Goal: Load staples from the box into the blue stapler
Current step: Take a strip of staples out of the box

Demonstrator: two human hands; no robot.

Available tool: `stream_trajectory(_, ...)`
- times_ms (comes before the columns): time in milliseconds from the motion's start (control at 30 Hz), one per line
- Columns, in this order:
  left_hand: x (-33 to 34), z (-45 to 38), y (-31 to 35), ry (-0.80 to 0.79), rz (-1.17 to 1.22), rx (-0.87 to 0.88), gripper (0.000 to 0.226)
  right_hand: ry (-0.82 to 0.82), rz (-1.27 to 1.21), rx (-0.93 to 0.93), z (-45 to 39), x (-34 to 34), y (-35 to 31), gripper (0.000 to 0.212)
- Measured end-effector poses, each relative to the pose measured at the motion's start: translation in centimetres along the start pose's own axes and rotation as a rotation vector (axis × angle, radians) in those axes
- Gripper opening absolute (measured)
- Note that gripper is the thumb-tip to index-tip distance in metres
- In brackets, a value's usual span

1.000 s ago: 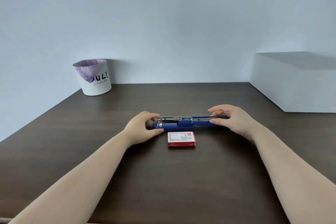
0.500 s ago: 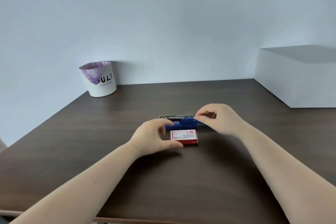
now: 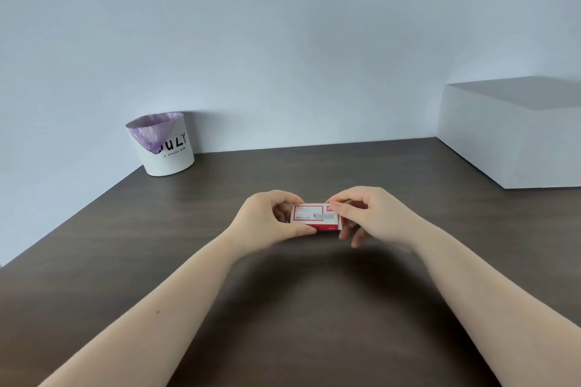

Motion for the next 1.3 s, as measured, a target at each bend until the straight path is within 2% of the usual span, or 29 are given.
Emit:
stream_trajectory(233, 0.2, 0.5, -1.3, 0.042, 0.163, -0.004, 0.036, 0.039, -0.211, 0.067, 0.2, -0.7, 0.5, 0.017)
stream_trajectory(467, 0.3, 0.7, -1.5, -0.027, 0.175, -0.012, 0.037, 0.028, -0.218, 0.098, 0.0, 0.0, 1.1, 0.016)
stream_trajectory(700, -2.5, 1.0, -1.3, -0.001, 0.288, 0.012, 0.043, 0.097, -0.262, 0.135, 0.1, -1.1, 1.4, 0.013)
stream_trajectory(867, -2.9, 1.0, -0.8, 0.026, 0.232, 0.052, 0.04, 0.041, -0.208, 0.141, 0.1, -0.4, 1.3, 0.013)
stream_trajectory(1167, -2.8, 1.2, -0.4, -0.05, 0.33, 0.089, 0.038, -0.065, -0.103, 0.198, 0.6, 0.8, 1.5, 0.016)
stream_trajectory(1233, -2.8, 1.3, -0.4, -0.055, 0.335, 0.089, 0.039, -0.012, 0.027, 0.146, 0.5, -0.1, 0.7, 0.014)
stream_trajectory(1300, -2.7, 1.3, -0.6, -0.063, 0.33, 0.088, 0.04, 0.097, 0.267, 0.028, 0.3, -1.9, -1.0, 0.009)
Point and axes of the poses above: each hand's wrist, its own z-axis away from the middle knuckle, its own x-axis out of the palm, y = z × x, the point moved 9 cm from there along -z, towards the middle knuckle, and after that the axes turned 10 degrees about -x, right-handed, at the moved point
